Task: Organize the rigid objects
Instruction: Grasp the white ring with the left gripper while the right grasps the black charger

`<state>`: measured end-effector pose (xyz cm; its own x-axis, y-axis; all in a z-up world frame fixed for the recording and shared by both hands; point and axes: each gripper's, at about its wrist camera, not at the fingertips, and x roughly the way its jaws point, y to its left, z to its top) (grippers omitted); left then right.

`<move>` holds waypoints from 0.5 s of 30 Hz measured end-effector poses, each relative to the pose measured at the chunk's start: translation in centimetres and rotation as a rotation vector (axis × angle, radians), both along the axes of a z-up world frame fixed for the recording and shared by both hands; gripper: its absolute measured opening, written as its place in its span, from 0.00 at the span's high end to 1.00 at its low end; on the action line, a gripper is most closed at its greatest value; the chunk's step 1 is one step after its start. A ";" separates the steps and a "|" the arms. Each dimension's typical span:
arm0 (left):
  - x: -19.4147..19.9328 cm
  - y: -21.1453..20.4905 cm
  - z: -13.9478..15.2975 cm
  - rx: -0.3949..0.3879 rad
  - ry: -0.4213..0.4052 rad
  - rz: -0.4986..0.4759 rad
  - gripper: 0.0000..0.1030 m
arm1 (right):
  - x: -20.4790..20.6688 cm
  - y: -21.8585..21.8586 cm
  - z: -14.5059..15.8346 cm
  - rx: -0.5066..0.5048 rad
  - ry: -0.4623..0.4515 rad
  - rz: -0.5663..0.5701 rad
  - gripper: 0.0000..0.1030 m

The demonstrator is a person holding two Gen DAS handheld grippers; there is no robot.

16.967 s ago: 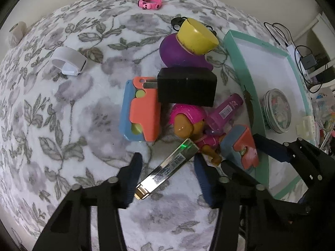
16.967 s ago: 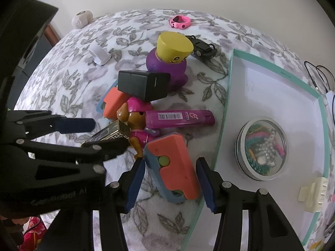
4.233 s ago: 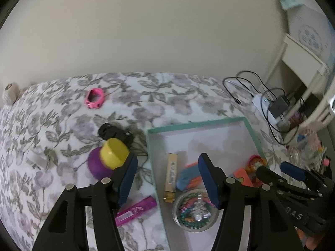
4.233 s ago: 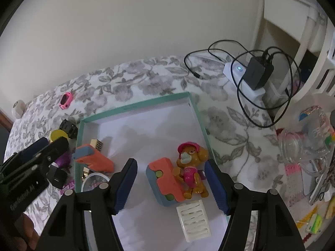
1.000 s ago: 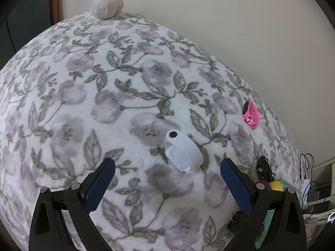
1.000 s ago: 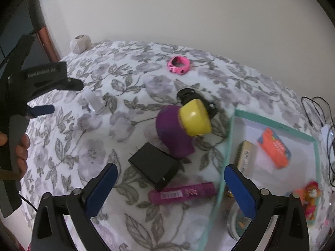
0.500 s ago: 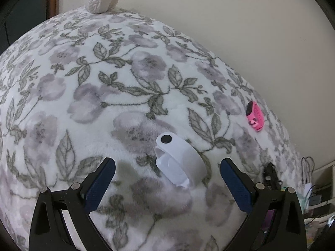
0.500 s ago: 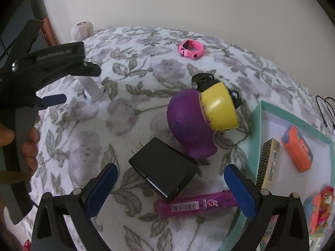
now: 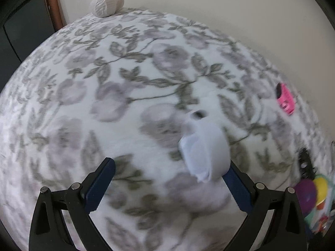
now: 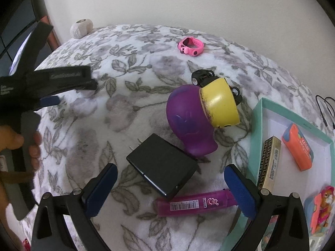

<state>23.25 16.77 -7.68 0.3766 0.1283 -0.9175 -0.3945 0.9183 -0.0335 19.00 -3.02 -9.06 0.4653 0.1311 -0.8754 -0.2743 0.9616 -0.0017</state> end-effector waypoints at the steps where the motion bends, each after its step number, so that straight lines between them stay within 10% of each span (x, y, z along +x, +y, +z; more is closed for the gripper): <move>1: -0.2 0.2 0.1 0.019 0.014 -0.005 0.03 | 0.0 0.0 0.0 0.000 -0.001 -0.001 0.00; 15: -0.6 0.6 1.0 -0.052 -0.128 -0.040 0.10 | -0.1 0.8 -0.5 -0.006 -0.025 0.014 0.03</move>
